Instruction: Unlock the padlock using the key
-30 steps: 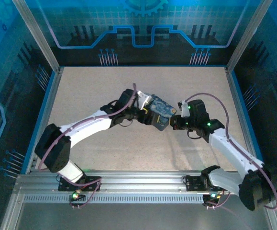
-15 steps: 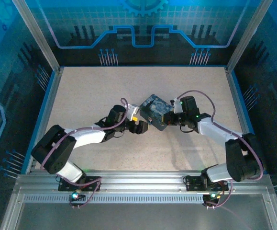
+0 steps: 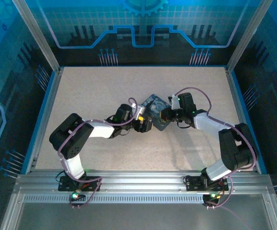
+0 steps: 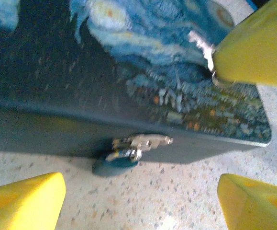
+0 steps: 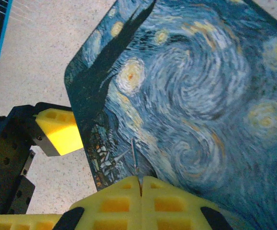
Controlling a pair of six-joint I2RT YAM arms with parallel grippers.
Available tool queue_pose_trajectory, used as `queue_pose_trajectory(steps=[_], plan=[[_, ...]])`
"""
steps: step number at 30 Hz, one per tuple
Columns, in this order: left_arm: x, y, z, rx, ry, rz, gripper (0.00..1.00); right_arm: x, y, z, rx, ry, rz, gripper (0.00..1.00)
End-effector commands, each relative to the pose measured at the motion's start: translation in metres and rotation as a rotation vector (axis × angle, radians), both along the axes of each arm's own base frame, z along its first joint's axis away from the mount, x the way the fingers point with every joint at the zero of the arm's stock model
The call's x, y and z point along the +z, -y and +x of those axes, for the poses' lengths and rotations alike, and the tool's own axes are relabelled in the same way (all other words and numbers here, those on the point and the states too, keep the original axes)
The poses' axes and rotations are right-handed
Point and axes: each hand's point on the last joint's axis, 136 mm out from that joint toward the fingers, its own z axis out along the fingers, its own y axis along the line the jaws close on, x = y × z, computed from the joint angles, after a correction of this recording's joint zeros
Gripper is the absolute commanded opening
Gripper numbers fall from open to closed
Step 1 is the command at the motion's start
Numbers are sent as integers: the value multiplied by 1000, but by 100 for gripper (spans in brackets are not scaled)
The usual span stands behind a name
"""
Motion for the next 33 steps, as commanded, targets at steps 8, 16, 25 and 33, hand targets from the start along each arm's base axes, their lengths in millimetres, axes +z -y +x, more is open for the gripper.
queue_pose_trajectory(steps=[8,16,25,33], plan=[[2,16,11,-15,-18,-47,80,-16,5,1,-19,-54,-15,0],[-20,14,11,48,-95,-93,76,-17,7,-2,-10,-52,-32,0],[-35,11,15,80,-92,-74,69,-17,7,-1,0,-48,-39,0],[-38,20,9,45,-106,-59,63,-13,6,2,-3,-41,-29,0]])
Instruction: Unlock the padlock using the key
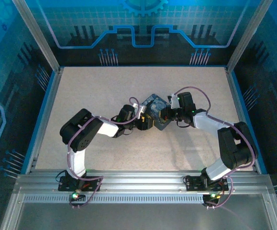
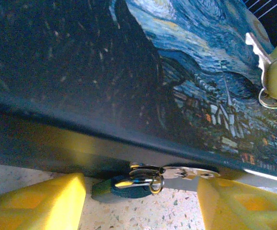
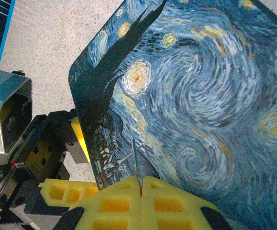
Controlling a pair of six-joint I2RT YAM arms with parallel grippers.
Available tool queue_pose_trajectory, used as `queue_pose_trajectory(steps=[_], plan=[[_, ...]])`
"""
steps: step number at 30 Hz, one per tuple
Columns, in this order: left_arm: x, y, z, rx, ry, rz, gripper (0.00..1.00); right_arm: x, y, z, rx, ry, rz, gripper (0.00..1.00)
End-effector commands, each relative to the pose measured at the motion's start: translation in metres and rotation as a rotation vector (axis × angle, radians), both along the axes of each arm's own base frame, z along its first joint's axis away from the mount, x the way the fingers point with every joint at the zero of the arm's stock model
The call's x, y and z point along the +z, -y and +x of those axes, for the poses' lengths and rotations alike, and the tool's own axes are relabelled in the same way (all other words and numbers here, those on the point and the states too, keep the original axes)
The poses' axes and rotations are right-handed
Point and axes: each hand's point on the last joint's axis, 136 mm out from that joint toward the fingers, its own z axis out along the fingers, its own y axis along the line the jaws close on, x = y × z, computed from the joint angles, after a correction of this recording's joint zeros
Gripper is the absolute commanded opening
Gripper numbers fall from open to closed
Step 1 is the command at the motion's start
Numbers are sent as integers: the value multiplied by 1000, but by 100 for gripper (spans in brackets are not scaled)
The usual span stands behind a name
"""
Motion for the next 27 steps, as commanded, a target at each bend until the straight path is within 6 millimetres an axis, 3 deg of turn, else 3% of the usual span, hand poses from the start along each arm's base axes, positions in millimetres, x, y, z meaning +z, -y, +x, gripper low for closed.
queue_pose_trajectory(steps=[1,7,27], plan=[[-12,11,-8,-31,-31,13,61,-13,7,-2,-6,-49,-31,0],[-12,22,-16,-54,-51,23,56,-14,7,-3,-6,-52,-32,0],[-4,19,-3,63,-96,-10,42,-13,5,-3,-10,-54,-16,0]])
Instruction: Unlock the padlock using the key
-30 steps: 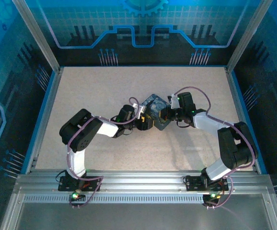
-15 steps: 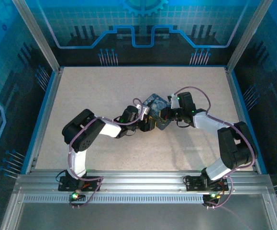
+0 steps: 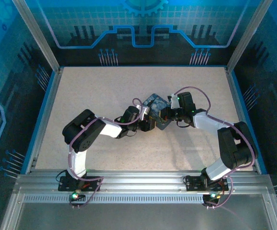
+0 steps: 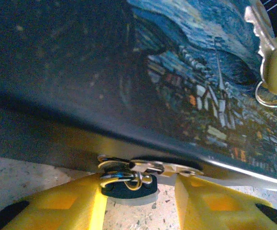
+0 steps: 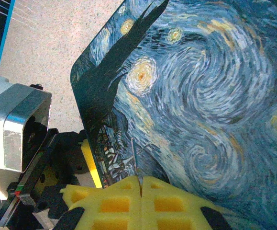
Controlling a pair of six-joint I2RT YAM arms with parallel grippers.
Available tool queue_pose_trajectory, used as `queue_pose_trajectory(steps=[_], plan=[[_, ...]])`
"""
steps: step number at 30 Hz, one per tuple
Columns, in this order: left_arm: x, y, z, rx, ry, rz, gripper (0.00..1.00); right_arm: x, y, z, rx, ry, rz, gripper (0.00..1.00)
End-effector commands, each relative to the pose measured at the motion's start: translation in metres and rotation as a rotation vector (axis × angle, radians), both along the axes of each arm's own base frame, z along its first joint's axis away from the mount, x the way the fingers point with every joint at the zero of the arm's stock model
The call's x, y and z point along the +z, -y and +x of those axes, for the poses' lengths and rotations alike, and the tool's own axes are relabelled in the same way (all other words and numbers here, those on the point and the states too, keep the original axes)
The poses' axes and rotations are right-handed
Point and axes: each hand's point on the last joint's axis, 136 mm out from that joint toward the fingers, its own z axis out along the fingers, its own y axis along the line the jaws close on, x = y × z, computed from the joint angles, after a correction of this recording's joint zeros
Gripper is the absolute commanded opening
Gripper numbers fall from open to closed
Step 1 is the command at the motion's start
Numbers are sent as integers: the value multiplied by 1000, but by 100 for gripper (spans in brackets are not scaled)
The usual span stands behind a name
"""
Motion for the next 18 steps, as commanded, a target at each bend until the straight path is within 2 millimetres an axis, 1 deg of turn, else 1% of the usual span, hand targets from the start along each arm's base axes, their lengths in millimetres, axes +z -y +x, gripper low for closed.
queue_pose_trajectory(steps=[1,4,8,13,15,18], plan=[[0,0,7,46,-20,2,41,-14,5,-4,-11,-55,-17,0],[0,0,7,54,-25,1,39,-14,5,-4,-10,-56,-17,0],[2,2,8,60,-38,-15,33,-14,4,-4,-10,-57,-14,0],[4,2,7,66,-45,-23,27,-10,2,-4,-9,-46,-8,0],[7,1,7,74,-44,-26,26,-4,1,-3,-6,-27,-2,0],[16,0,5,76,-37,-35,25,9,1,-1,0,25,7,0]])
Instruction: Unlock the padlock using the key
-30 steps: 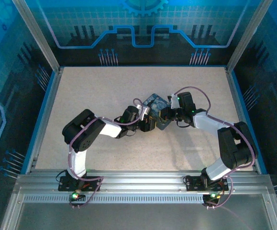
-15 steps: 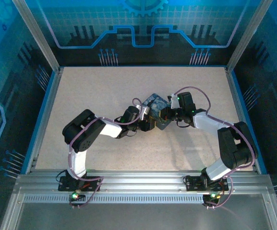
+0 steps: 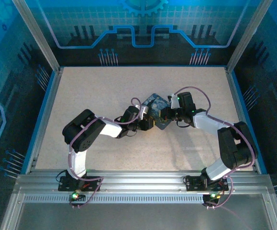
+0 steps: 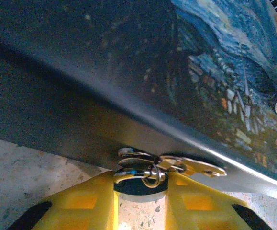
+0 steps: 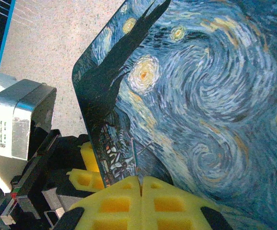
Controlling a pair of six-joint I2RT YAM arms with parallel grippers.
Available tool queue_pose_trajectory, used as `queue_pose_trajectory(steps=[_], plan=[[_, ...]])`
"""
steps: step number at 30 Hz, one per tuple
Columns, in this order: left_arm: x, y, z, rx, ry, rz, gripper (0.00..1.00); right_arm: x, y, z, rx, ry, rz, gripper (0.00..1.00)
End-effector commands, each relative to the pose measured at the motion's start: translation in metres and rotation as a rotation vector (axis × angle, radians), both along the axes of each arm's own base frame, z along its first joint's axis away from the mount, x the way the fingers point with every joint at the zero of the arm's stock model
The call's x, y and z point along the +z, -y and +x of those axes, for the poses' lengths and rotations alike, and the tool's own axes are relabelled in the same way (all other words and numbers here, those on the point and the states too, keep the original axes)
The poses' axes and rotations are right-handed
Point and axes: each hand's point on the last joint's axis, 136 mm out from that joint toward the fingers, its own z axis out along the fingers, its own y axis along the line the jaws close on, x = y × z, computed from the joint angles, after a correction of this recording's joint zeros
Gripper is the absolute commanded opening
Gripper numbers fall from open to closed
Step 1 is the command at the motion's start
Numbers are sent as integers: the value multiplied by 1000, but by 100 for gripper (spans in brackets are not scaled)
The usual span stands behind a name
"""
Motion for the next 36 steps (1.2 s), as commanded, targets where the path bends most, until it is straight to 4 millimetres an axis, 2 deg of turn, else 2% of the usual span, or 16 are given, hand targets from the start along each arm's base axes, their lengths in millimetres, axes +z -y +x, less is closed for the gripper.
queue_pose_trajectory(steps=[1,5,8,16,20,26,31,36], plan=[[21,2,2,20,18,-22,25,13,1,-2,6,41,7,0],[35,2,-2,30,10,-44,25,35,3,-6,21,125,7,0],[45,3,-6,29,19,-60,25,42,6,-16,35,149,0,0],[54,-1,-11,34,36,-65,25,45,-4,-71,118,125,35,0],[56,-1,-12,31,43,-66,25,35,-4,-87,118,107,7,0],[62,-4,-14,27,54,-57,26,20,-1,-77,114,101,-62,0],[63,-6,-18,21,58,-53,26,19,-4,-59,135,126,-111,0],[64,-8,-19,20,58,-53,26,18,2,-41,113,158,-151,0]])
